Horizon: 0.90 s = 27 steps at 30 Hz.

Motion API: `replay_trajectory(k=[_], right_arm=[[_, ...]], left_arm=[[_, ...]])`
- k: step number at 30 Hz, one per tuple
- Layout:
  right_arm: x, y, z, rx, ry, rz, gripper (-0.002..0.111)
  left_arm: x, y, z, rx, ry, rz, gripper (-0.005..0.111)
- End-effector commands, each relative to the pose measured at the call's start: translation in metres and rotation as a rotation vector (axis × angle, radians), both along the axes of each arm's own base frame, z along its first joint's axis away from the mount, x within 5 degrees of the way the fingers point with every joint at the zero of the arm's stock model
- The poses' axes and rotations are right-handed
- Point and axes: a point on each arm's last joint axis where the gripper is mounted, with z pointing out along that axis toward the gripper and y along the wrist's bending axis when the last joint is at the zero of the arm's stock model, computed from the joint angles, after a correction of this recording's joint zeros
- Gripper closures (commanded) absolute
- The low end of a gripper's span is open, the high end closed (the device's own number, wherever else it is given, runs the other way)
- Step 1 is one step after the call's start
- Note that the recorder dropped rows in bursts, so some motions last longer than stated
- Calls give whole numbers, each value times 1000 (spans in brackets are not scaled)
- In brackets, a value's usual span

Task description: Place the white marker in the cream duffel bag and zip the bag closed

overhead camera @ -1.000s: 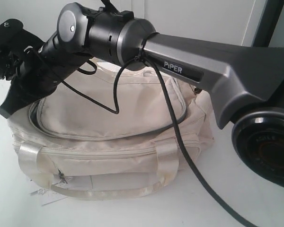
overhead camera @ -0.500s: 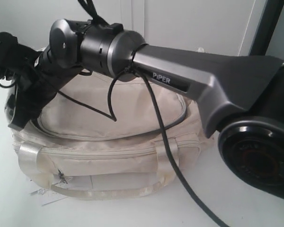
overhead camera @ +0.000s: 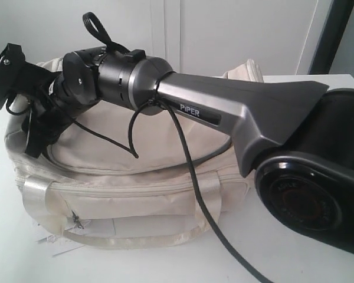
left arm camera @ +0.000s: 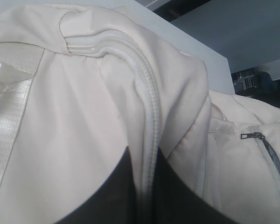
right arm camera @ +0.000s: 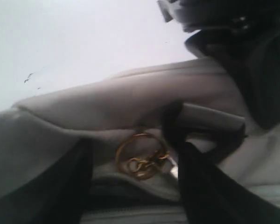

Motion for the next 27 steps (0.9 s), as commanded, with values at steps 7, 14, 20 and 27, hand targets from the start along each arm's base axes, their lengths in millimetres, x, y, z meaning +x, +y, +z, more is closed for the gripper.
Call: replay_trajectory(k=[7,14,20,27], right_arm=[[9,0,-19,9,12,-31,64],[9,1,-22,18,25,-33,64],[-1,-4,-5,1,89,-21,64],[-15,-17,28,-35,148,-30,60]], left_arm=[[0,-2,8,-40,-30,-17,107],[0,-2,8,-40,-30,-17,107],[0,-2,8,-40,-30,-17,107],[-1,-3,9,-45,-30,-26,107]])
